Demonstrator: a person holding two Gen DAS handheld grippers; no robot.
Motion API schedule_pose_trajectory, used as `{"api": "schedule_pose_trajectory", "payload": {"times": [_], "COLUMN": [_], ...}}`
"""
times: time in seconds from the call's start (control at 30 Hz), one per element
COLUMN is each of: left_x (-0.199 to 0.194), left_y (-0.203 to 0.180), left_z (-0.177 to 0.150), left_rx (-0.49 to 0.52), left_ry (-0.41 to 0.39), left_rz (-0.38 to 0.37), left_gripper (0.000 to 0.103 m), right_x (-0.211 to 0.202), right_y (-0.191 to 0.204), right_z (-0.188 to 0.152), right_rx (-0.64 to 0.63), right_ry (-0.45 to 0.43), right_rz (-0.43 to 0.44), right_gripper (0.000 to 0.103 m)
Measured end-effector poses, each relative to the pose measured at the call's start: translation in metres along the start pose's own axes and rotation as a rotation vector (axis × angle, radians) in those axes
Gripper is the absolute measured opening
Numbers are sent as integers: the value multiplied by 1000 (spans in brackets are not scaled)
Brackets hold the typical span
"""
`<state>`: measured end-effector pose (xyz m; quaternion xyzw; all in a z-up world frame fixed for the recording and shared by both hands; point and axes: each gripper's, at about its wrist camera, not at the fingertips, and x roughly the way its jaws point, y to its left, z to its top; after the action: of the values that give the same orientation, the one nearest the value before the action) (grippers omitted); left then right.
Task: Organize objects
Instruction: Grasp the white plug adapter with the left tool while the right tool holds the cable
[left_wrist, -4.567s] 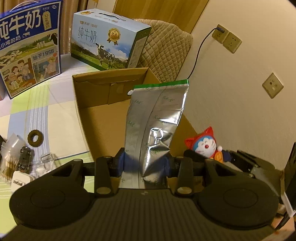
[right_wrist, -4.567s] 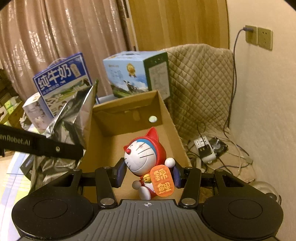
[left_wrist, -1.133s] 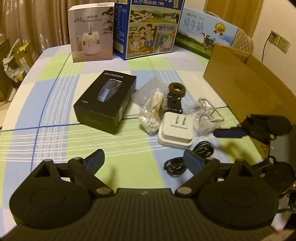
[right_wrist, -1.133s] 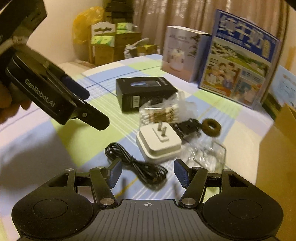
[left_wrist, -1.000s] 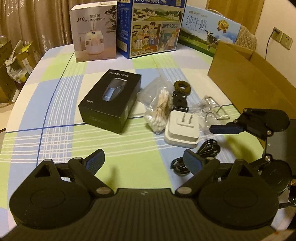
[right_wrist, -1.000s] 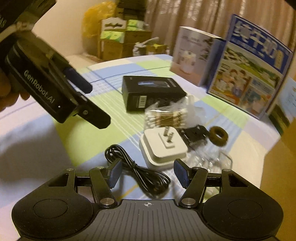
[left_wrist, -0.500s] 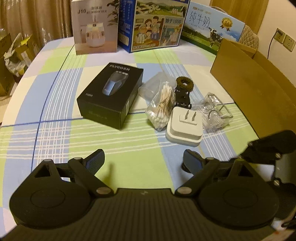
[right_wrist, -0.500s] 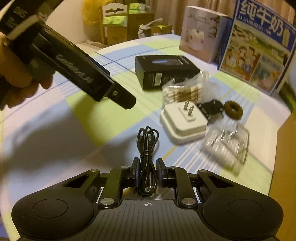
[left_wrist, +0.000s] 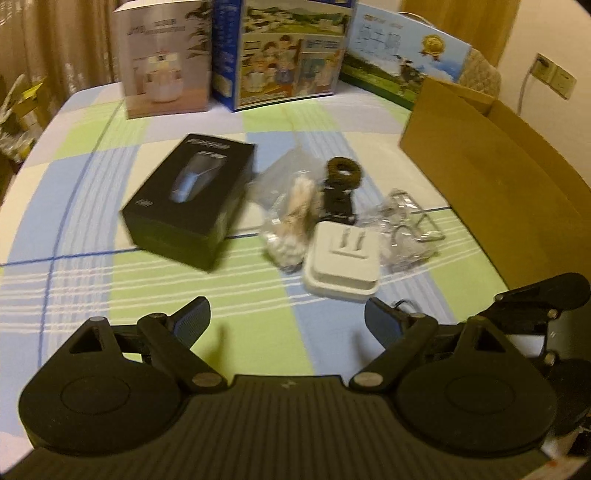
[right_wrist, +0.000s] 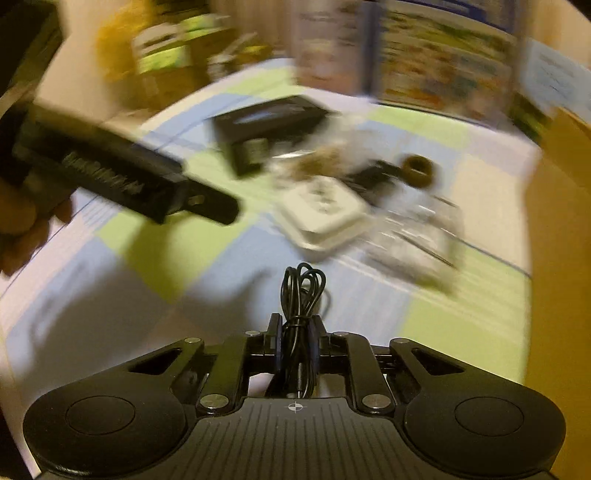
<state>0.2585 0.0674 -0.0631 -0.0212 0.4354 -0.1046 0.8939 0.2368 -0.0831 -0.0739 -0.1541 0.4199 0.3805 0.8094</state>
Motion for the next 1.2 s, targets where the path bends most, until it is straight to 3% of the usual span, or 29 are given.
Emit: {"api": "schedule_pose_trajectory", "payload": {"times": [0.13,0.3,0.83,1.0,1.2], "left_x": [10,28,58,57,36], "left_y": [-16,-34,-42,-46,-52], "left_z": [7,14,20,18,4], "left_rx": [52,93,124,135,112], "left_ry": [-4,2,-2,-1,60], "left_rz": [-39,-84,-21,-4,5], "left_gripper": [73,56,55,54,51], "right_x": [-13,-14,-12,-14,-18], "right_y": [-19,-29,-42,-45,-47], "right_z": [-9,-2,7,11,12], "right_rx": [130,163,206,214,223], "right_ry": [-21,-34,-43,-50,-55], "right_rz": [-59,-88,-98,-96,-90], "right_gripper": [11,11,11,11,11]}}
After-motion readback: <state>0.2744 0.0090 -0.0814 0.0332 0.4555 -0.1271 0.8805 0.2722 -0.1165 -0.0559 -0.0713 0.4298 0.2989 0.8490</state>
